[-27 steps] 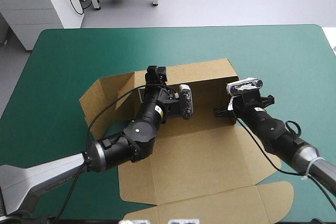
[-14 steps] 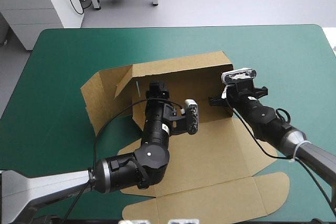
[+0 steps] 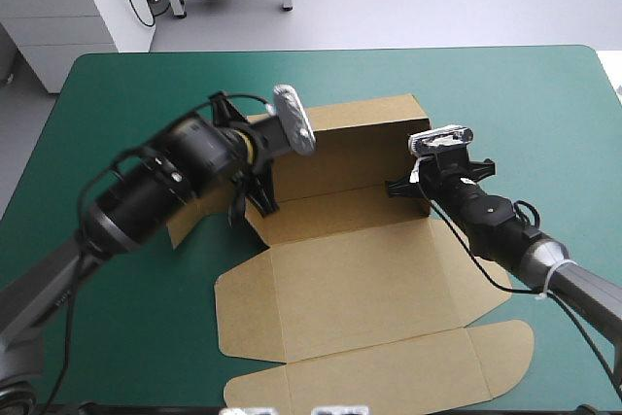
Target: Fold the box
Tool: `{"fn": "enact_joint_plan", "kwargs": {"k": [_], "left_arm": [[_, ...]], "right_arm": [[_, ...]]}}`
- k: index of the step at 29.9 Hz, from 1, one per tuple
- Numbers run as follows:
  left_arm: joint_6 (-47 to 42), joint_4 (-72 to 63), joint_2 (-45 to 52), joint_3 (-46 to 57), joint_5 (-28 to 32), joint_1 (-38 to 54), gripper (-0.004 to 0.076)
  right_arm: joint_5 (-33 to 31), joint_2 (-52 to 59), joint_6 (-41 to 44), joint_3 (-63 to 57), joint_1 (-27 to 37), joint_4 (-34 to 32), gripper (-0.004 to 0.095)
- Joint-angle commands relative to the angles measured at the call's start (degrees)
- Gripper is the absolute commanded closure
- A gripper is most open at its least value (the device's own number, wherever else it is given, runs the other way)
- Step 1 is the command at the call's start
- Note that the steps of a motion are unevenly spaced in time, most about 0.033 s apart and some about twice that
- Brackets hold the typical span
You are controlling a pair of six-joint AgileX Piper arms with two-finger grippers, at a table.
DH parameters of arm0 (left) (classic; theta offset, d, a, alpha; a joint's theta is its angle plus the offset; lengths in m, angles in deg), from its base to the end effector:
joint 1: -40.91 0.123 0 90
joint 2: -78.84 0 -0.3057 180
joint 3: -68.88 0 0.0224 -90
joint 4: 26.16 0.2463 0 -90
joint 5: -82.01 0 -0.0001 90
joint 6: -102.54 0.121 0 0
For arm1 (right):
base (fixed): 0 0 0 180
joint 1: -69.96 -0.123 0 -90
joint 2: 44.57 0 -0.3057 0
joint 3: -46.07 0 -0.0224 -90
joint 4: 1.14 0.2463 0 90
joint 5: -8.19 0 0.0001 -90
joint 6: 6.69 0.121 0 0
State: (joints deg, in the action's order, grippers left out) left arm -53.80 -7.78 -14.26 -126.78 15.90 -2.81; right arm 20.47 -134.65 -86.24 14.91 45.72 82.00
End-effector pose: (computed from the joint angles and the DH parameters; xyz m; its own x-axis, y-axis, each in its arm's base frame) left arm 0.2573 -0.1978 0.4118 -0.2113 0.8908 -0.4022 0.7545 0.4102 0.5122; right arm 0.3071 0.1104 0.2614 -0.4657 -0.1455 -0.8729 -0.2066 0.9770 -0.0526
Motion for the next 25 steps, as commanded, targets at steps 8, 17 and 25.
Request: {"fn": "enact_joint_plan", "kwargs": {"k": [8, 17, 25], "left_arm": [[-2.1, -33.8, 3.9, -11.3, 0.9, 37.6, 0.0732], [-1.7, -51.4, 4.0, -8.8, -1.9, 60.9, 0.0732], [3.1, -55.6, 4.1, 0.2, -1.3, 66.1, 0.0732]], "right_arm": [[-17.1, -0.4, 0.6, 0.9, 6.4, -4.7, 0.0926], [-28.9, -0.4, 29.1, 2.8, 13.7, -33.0, 0.0920], [-47.3, -0.4, 62.7, 17.9, 14.7, -62.6, 0.0920]]}}
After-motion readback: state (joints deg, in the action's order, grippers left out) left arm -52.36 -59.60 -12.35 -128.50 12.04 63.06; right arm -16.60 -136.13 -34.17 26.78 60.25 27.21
